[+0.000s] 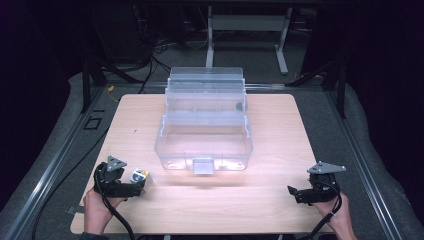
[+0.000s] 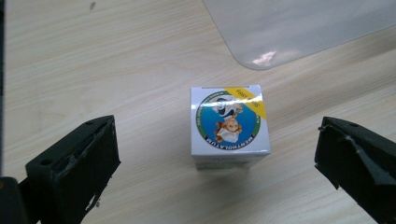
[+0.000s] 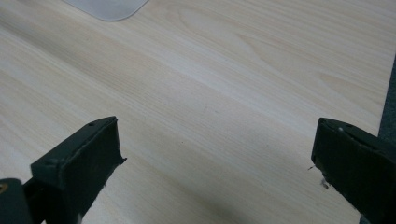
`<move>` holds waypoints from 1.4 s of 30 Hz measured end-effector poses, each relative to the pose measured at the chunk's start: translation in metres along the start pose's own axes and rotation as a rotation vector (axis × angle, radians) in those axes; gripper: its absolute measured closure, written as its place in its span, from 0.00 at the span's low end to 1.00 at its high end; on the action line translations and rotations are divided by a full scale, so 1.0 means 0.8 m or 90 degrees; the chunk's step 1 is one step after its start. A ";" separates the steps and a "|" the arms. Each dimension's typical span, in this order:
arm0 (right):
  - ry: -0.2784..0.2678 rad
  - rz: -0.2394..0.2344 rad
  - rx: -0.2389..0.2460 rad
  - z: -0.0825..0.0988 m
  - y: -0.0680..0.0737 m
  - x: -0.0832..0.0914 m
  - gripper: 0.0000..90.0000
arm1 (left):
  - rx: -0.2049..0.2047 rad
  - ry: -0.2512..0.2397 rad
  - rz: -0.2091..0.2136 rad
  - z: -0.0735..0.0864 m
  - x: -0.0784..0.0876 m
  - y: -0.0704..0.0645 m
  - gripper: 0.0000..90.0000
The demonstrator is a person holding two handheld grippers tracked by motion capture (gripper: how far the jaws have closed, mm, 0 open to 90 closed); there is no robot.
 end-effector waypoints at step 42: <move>0.021 -0.011 -0.003 0.006 -0.002 -0.007 0.07 | -0.046 0.026 0.048 -0.008 -0.012 -0.017 0.52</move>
Point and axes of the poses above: each handheld gripper's, and its own axes: x roughly backward along the jaws, z roughly out of its underside, y roughly to its left, the point moved 3 cm from there along -x, roughly forward along the jaws, and after that the axes turned 1 degree about z, right-handed, at the moved point
